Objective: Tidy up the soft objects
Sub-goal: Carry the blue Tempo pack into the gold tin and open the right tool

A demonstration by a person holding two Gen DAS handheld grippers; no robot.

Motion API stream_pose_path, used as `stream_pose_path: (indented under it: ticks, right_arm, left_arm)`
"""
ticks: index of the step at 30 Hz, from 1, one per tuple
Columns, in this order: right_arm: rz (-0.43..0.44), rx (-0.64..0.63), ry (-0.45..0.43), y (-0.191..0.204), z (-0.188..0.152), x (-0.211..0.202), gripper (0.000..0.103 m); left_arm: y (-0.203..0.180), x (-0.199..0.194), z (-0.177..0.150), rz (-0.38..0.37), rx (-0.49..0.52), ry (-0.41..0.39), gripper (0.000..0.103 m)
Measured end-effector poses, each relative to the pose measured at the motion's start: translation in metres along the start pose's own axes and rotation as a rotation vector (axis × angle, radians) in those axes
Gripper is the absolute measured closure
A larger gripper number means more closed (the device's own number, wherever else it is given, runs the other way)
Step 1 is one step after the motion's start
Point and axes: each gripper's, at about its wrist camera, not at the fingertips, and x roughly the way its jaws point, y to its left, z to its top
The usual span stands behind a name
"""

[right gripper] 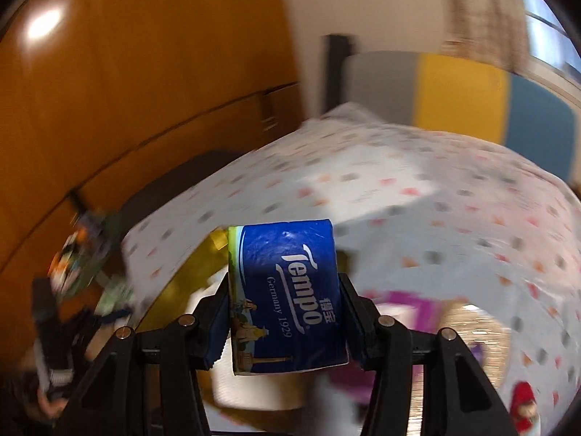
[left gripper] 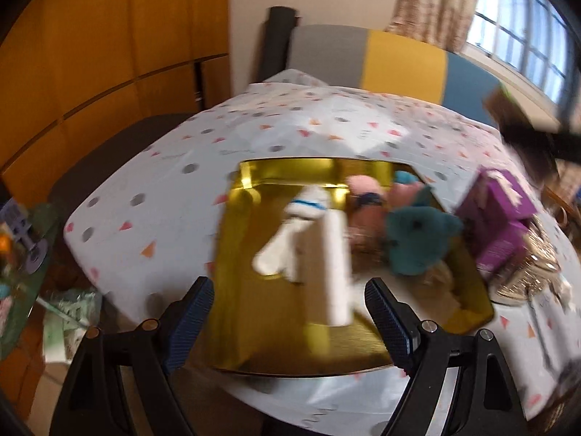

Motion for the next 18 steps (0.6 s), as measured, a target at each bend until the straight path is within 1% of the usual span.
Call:
stream_pose_path:
  ticks: [3, 5, 8, 10, 12, 16, 18]
  right_arm:
    - [0.078, -0.068, 0.089, 0.034, -0.015, 0.028, 0.05]
    - [0.108, -0.099, 0.148, 0.052, -0.028, 0.051, 0.05]
    - [0.139, -0.088, 0.229, 0.064, -0.048, 0.087, 0.049]
    - [0.131, -0.066, 0.296, 0.069, -0.063, 0.116, 0.049]
    - [0.132, -0.041, 0.33, 0.065, -0.073, 0.135, 0.049]
    - [0.078, 0.028, 0.336, 0.058, -0.077, 0.166, 0.049]
    - [0.067, 0.049, 0.344, 0.058, -0.075, 0.175, 0.048]
  left_arm:
    - [0.019, 0.001, 0.001, 0.036, -0.047, 0.0, 0.017]
    - [0.027, 0.001, 0.002, 0.046, -0.066, -0.002, 0.017]
    - [0.03, 0.001, 0.001, 0.05, -0.072, -0.006, 0.017]
    - [0.03, 0.003, 0.0, 0.048, -0.07, 0.0, 0.017]
    - [0.029, 0.006, -0.001, 0.047, -0.066, 0.007, 0.017]
    - [0.026, 0.008, -0.002, 0.049, -0.052, 0.016, 0.017]
    - [0.025, 0.009, -0.003, 0.051, -0.043, 0.02, 0.017]
